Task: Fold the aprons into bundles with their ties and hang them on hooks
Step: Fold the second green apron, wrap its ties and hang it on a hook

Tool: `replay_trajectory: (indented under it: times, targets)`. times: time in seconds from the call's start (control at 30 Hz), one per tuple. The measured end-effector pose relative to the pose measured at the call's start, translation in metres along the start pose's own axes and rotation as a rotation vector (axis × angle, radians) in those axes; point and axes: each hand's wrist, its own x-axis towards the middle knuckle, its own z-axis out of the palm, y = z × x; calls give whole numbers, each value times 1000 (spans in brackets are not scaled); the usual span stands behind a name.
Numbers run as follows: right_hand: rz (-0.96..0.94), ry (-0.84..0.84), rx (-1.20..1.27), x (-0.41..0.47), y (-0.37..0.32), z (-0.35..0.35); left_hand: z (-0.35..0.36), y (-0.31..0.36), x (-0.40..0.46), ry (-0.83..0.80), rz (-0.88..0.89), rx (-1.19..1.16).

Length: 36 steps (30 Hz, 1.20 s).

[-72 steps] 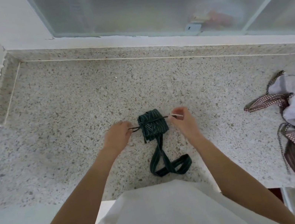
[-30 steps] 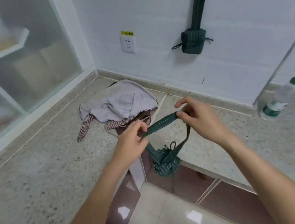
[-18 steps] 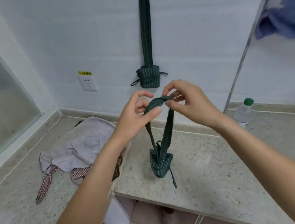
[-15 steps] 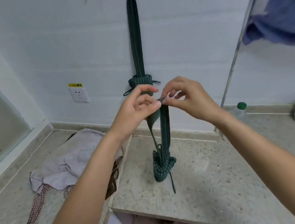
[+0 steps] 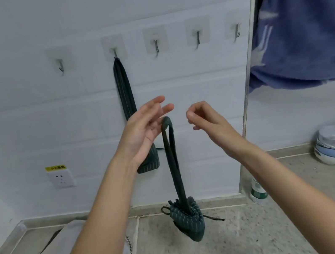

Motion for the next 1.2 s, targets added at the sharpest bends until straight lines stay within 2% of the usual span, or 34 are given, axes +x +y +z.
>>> replay_trajectory:
  times: [0.03, 0.1, 0.23, 0.4, 0.53, 0.63, 0.7, 0.8, 0.9, 1.03, 1.2]
  targets:
    - [-38, 52, 11, 1, -2, 2, 1, 1, 7, -26, -2, -63]
    - [-63, 42, -9, 2, -6, 8, 3, -1, 17, -70, 0, -148]
    - [-4, 104, -126, 27, -8, 10, 5, -3, 36, -39, 96, -210]
    - [32, -48, -55, 63, -10, 3, -3, -1, 57, -49, 242, -144]
    - [-45, -9, -20, 91, -21, -1, -11, 3, 78, -69, 395, 1]
    - [-86, -6, -56, 112, -37, -8, -15, -3, 100, 60, 583, 414]
    - [-117, -31, -99, 126, -47, -10, -12, -4, 115, 161, 632, 629]
    - [-138, -29, -121, 142, -58, -14, -7, -1, 133, 204, 544, 591]
    - [-136, 19, -160, 157, -65, -21, -12, 6, 146, 309, 576, 588]
    - [-142, 114, -134, 175, -72, -27, -18, 19, 158, 367, 696, 629]
    - [-163, 201, -223, 193, -73, -20, -22, 30, 169, 433, 929, 898]
